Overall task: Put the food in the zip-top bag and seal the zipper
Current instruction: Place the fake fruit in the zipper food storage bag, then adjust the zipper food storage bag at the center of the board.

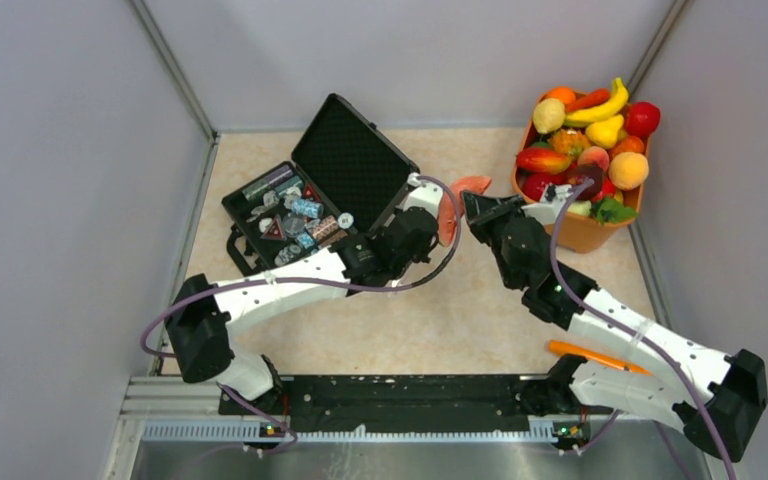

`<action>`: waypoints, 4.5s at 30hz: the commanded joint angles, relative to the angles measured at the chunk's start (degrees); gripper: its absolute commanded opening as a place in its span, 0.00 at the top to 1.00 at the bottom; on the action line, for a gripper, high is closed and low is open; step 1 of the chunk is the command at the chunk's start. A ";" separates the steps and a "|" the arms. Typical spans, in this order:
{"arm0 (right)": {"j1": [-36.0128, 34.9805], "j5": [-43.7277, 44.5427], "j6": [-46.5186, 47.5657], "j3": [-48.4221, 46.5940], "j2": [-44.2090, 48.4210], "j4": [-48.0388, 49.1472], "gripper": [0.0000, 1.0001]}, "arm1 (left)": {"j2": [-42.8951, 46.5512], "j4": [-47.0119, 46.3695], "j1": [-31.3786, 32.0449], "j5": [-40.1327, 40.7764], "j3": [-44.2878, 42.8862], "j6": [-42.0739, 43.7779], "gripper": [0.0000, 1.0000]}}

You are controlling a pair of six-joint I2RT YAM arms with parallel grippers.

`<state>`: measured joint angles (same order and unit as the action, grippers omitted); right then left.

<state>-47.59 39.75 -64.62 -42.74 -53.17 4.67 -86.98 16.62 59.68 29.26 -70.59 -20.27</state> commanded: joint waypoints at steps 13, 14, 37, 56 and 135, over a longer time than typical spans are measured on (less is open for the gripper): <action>-0.76 -0.27 -0.13 -4.16 -5.17 -9.53 1.00 | 2.51 -1.41 0.15 2.28 -1.42 -0.86 1.00; -0.79 -0.46 1.07 -3.59 -4.53 -8.44 1.00 | 2.60 -1.48 0.15 2.64 -1.39 -1.17 1.00; -3.15 -0.34 11.38 -8.66 -4.90 -13.92 1.00 | 0.33 -0.69 -0.13 4.31 -5.57 -5.90 1.00; -3.11 8.37 4.99 -8.52 -8.19 -8.37 1.00 | 1.16 0.69 -0.07 -2.62 -5.84 -5.05 1.00; 1.44 -30.53 39.49 -38.97 -8.42 -26.47 1.00 | 5.81 26.07 -7.70 -6.88 -35.34 12.02 1.00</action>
<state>-46.57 19.38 -27.62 -82.67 -71.48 -30.24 -81.76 38.94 51.79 34.57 -99.74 -6.31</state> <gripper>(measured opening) 0.003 0.001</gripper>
